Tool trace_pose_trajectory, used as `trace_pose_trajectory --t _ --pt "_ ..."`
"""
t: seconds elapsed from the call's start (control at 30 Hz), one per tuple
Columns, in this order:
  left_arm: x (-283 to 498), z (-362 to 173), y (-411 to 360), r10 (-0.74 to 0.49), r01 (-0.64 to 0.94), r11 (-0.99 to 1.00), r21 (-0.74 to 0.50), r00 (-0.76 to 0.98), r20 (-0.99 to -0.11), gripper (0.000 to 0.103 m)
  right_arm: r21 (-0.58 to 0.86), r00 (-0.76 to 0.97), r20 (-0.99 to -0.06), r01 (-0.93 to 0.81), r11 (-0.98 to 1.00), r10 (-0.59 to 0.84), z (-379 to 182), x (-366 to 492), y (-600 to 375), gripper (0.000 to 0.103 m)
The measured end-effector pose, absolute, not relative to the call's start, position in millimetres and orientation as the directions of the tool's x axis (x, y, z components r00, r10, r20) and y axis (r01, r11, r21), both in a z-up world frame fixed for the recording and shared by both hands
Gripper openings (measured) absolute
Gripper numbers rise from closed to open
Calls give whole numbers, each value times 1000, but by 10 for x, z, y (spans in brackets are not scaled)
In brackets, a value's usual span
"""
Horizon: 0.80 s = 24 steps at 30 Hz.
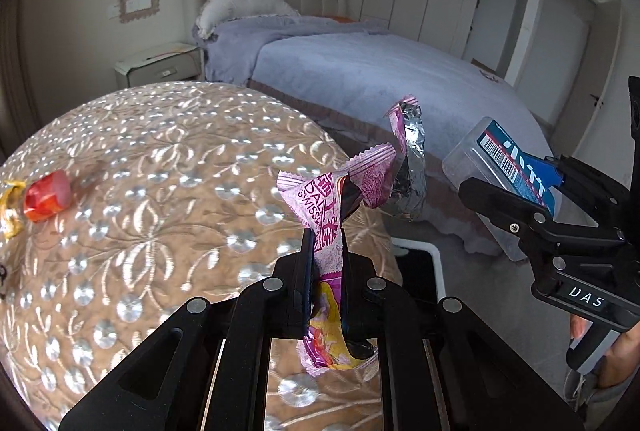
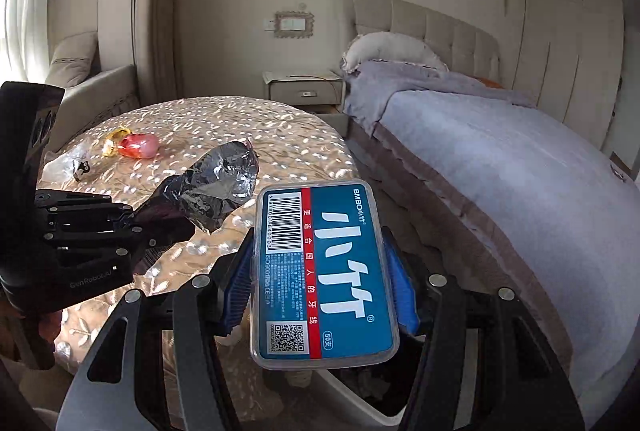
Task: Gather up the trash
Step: 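Carry the blue box and pink wrapper over the white bin and open both grippers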
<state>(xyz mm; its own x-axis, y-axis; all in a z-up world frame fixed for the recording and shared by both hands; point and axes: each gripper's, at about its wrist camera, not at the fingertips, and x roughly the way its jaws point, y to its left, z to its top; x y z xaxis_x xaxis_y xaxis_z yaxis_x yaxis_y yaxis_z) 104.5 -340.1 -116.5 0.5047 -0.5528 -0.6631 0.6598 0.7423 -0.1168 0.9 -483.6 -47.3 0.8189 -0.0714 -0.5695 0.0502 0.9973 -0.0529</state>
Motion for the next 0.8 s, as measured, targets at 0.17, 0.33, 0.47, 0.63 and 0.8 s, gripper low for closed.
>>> trace_pose_trajectory --t 0.17,0.33,0.47,0.63,0.8 --pt "1033 -1287 -3836 -568 708 697 -111 451 -688 9 -58 800 -586 116 992 -128 -603 -79 -5117 59" --pt "929 -1424 -4383 -575 771 631 -83 393 -717 9 -42 777 -608 175 984 -164 -745 -103 -5436 59" --pt "873 -1627 -4778 -571 810 582 -75 342 -746 9 -26 760 -623 219 975 -187 -884 -147 -5660 59" --pt "866 -1978 -5114 -550 832 548 -84 283 -786 9 -5 736 -648 252 968 -195 -1077 -122 -5940 59" --pt "949 -2286 -5363 -527 839 539 -80 261 -809 9 29 701 -691 266 964 -173 -1438 27 -6175 59"
